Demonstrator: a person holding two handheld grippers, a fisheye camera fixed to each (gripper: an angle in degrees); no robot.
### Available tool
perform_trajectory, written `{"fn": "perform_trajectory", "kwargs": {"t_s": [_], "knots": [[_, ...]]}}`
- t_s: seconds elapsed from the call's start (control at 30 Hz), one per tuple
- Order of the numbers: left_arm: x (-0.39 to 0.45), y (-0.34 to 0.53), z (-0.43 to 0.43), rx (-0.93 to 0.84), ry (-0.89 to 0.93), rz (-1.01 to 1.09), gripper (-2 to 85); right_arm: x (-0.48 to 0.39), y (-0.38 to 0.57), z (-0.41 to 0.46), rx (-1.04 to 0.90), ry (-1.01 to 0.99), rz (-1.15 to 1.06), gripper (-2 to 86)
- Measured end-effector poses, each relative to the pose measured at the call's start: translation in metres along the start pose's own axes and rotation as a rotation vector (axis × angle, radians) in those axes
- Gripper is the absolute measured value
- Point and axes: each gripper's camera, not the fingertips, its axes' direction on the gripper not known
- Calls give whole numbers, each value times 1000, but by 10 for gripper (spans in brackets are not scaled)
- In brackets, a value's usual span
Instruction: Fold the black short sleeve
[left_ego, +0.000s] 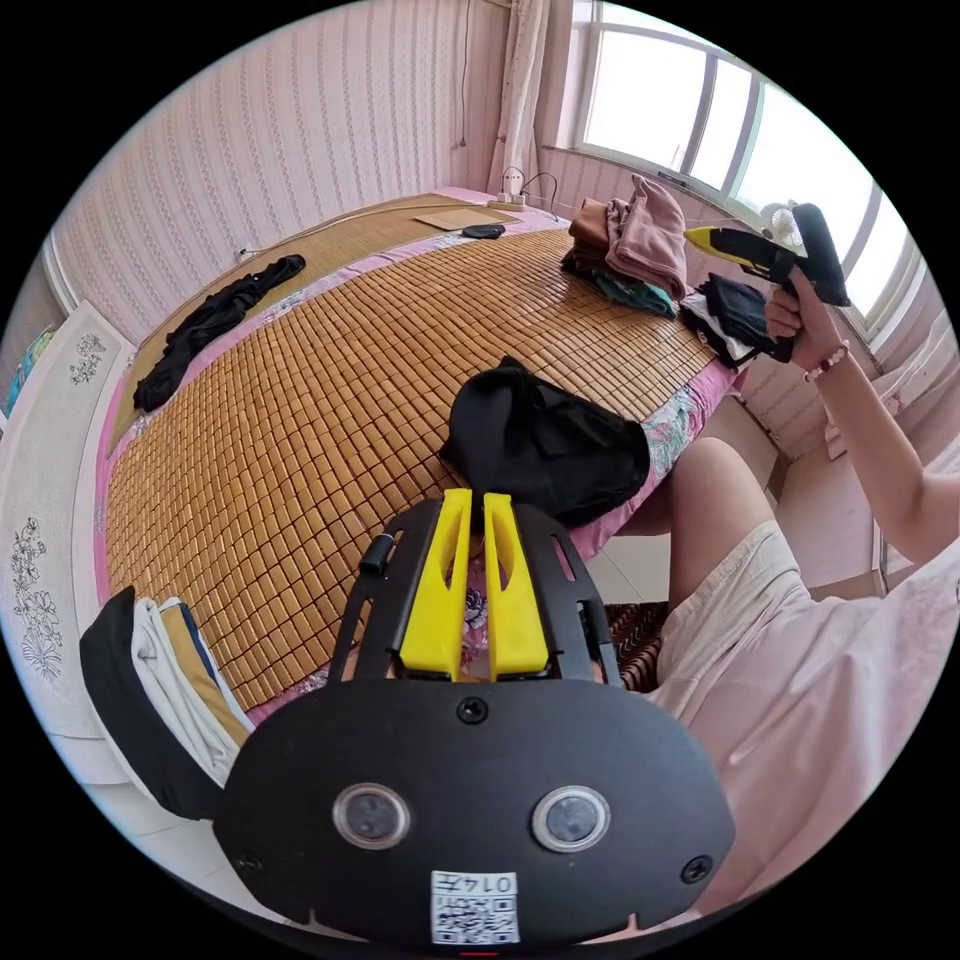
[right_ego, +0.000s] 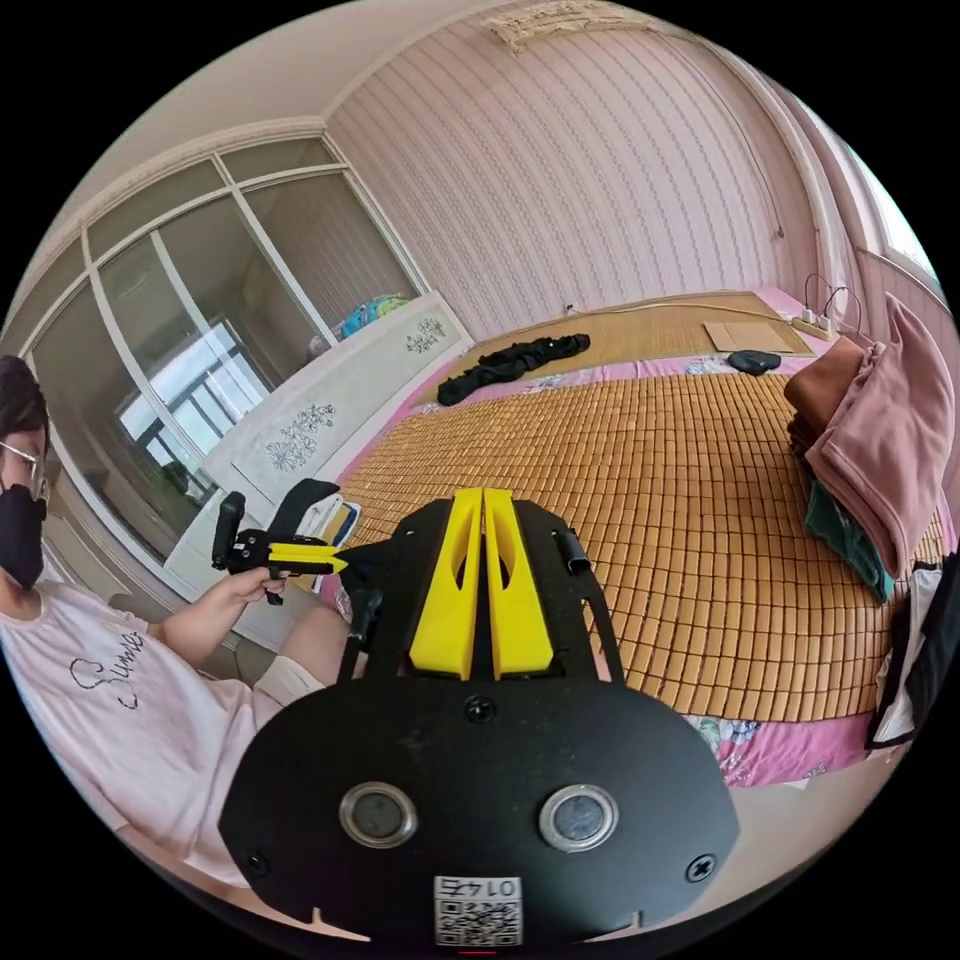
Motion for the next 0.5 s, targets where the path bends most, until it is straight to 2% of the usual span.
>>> {"fn": "perform_trajectory", "kwargs": {"t_s": [0.13,0.23,0.3,0.4,0.5], "knots": [[5,13,-1,-15,-17,-5,-6,-1,21,55,-216,90,53,2],[8,21,0,-37,-42,9,-5,-5,53,97,-372,255,63,14],[6,25,0,-45,-37,10,-5,0,75,126,-508,349,88,67],[0,33,-2,-55,-32,-1,-5,8,94,148,-611,391,126,112],[-10,45,-2,-71,-23,-26,-5,8,100,157,-619,378,165,126]]}}
